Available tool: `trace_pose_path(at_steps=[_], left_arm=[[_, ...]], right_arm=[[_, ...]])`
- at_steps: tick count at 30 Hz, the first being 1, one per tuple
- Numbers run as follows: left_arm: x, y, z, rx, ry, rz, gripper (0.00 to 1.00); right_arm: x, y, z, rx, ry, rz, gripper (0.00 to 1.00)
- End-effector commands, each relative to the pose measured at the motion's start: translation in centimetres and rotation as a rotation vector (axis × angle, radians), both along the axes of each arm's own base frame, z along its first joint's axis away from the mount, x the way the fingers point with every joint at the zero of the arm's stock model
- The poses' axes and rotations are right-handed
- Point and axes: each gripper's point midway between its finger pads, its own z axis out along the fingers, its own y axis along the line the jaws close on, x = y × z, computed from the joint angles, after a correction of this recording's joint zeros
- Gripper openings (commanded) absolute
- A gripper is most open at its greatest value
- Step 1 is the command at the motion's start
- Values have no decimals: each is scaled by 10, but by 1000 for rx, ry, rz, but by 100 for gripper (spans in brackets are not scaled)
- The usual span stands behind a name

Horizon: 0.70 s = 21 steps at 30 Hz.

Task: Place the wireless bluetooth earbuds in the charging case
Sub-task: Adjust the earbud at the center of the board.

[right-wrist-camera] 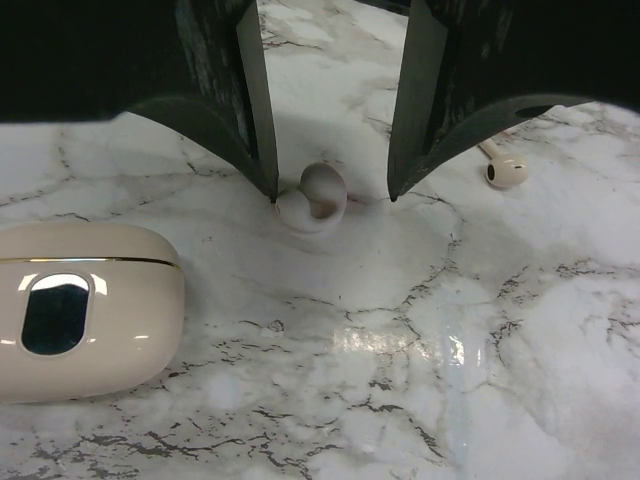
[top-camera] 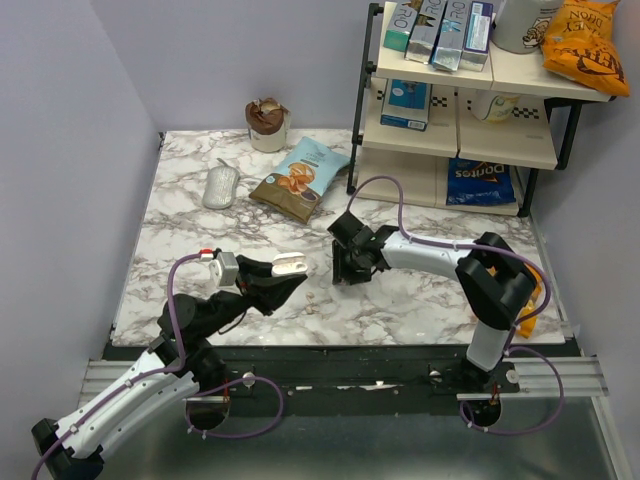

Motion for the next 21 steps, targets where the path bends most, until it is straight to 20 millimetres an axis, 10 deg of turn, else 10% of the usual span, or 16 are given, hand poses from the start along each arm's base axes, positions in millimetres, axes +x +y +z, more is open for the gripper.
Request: trace_pose_path(at_steps=[1, 21], left_arm=[[1, 2, 1, -5, -1, 18, 0], [2, -1, -2, 6, 4, 13, 0]], right_arm=[[2, -13, -20, -92, 10, 25, 53], [-6, -12, -8, -210, -130, 563, 28]])
